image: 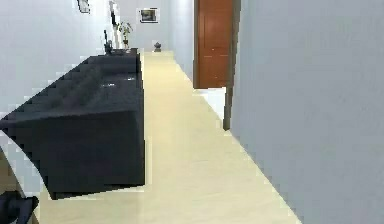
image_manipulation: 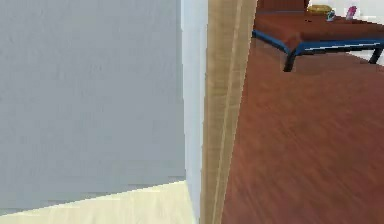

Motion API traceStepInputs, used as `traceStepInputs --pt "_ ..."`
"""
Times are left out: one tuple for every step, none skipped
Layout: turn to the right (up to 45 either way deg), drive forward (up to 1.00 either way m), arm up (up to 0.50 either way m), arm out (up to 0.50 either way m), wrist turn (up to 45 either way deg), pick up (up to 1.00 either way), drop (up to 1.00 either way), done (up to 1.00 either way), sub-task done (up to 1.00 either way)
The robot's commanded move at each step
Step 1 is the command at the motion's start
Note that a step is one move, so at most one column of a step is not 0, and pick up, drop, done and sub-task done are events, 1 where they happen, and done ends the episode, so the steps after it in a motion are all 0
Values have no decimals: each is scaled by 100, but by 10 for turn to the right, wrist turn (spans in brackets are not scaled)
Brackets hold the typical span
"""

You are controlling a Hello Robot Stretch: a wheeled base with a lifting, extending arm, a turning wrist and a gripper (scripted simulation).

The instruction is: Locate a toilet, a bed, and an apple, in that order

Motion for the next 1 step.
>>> traceStepInputs --pt "0 100 0 0 0 0 0 0 0"
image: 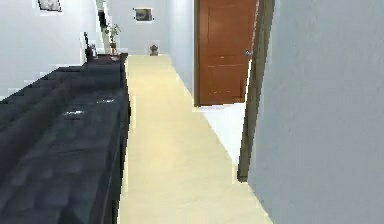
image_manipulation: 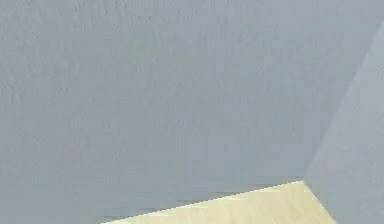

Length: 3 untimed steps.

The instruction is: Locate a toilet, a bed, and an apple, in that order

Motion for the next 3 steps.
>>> traceStepInputs --pt "210 0 0 0 0 0 0 0 0" --pt "0 10 0 0 0 0 0 0 0" --pt "-300 0 0 0 0 0 0 0 0"
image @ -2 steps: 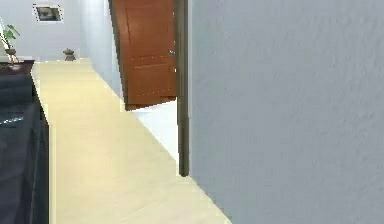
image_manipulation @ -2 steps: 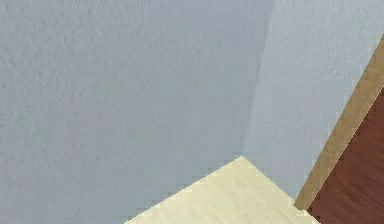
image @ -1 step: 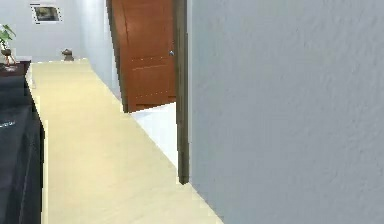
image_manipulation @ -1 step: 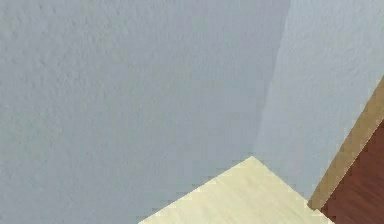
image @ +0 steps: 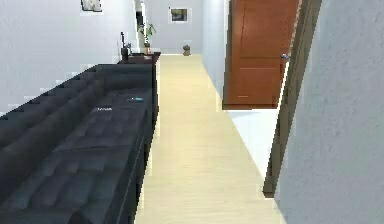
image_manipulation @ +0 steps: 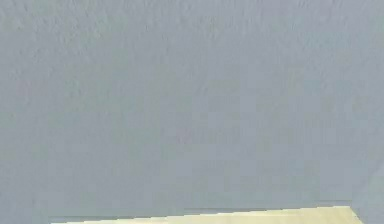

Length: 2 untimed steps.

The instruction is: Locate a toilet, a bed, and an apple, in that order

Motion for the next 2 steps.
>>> traceStepInputs --pt "0 100 0 0 0 0 0 0 0" --pt "-30 0 0 0 0 0 0 0 0"
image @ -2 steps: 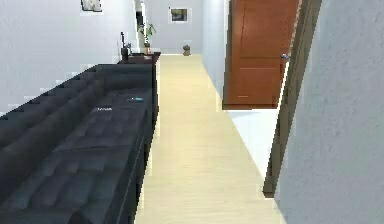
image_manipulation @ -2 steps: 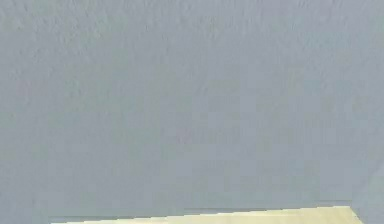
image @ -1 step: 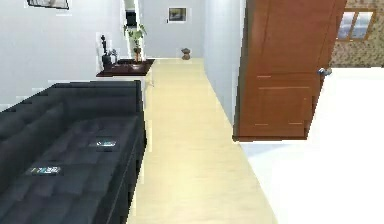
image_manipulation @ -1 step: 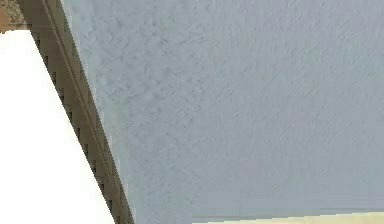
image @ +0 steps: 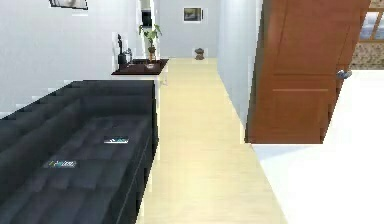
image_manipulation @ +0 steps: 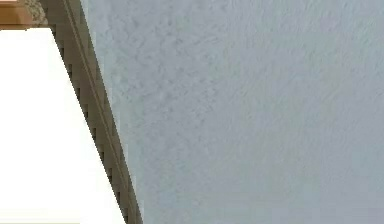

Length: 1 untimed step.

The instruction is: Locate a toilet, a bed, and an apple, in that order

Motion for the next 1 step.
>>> traceStepInputs --pt "0 100 0 0 0 0 0 0 0"
